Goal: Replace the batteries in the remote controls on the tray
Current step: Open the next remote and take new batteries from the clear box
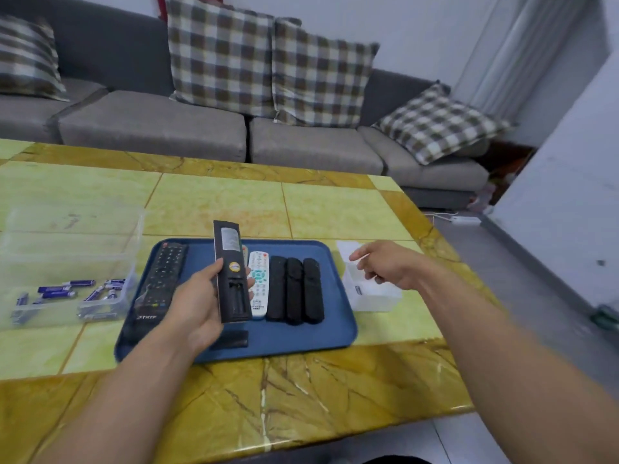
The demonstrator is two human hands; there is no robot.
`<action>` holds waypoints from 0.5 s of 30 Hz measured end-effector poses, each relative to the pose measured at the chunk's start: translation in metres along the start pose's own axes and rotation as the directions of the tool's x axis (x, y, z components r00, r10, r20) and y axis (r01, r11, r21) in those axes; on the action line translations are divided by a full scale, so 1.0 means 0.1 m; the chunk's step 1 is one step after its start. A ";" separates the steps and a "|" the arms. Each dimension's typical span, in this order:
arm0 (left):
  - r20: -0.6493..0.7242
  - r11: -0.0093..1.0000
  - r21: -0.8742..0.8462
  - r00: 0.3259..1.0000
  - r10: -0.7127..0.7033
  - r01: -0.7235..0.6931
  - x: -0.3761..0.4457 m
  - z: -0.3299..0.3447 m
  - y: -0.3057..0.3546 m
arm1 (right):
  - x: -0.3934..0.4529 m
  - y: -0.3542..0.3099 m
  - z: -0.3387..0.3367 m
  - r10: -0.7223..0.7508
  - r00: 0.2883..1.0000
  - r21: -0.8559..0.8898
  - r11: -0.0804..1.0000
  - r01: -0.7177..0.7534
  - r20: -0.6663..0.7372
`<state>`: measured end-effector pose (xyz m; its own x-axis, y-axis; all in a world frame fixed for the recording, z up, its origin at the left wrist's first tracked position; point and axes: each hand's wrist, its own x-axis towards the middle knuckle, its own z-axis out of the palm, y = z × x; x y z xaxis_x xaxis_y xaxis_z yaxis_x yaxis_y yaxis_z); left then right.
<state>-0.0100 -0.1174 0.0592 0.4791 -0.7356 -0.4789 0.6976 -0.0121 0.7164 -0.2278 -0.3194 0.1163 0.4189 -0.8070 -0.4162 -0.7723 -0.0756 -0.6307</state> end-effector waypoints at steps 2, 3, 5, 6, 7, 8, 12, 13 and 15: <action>0.010 1.000 0.009 1.000 0.005 -0.006 0.01 0.03 -0.03 | 0.14 0.15 -0.08 0.056 0.998 -0.274 0.960 -0.052 0.005; 0.011 1.000 0.013 1.000 0.009 -0.009 0.01 0.04 -0.03 | 0.20 0.20 -0.08 0.051 0.999 -0.347 0.936 -0.049 -0.003; 0.000 0.999 0.020 1.000 0.027 -0.027 0.03 0.05 -0.02 | 0.28 0.27 -0.05 0.038 0.999 -0.415 0.908 -0.049 -0.034; -0.011 0.999 0.023 0.999 0.039 -0.039 0.04 0.05 -0.02 | 0.32 0.28 -0.01 0.034 0.998 -0.448 0.892 -0.050 -0.044; -0.022 0.999 0.026 0.999 0.049 -0.048 0.04 0.04 -0.02 | 0.36 0.29 0.03 0.026 0.998 -0.510 0.859 -0.050 -0.054; -0.033 0.998 0.024 0.998 0.056 -0.055 0.04 0.04 -0.01 | 0.40 0.30 0.06 0.022 0.997 -0.600 0.798 -0.059 -0.069; -0.084 0.996 0.048 0.993 0.080 -0.076 0.04 0.00 0.03 | 0.56 0.36 0.24 0.007 0.995 -0.783 0.616 -0.083 -0.100; -0.092 0.995 0.055 0.992 0.085 -0.080 0.04 0.00 0.04 | 0.59 0.37 0.25 0.009 0.996 -0.793 0.603 -0.081 -0.094; -0.095 0.994 0.070 0.991 0.091 -0.084 0.02 -0.03 0.06 | 0.61 0.39 0.28 0.013 0.996 -0.807 0.584 -0.083 -0.092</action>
<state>-0.0035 -0.1171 0.0614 0.5885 -0.6662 -0.4580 0.6158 0.0024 0.7879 -0.2193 -0.3548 0.0482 0.3628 -0.8585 -0.3623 -0.8714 -0.4503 0.1944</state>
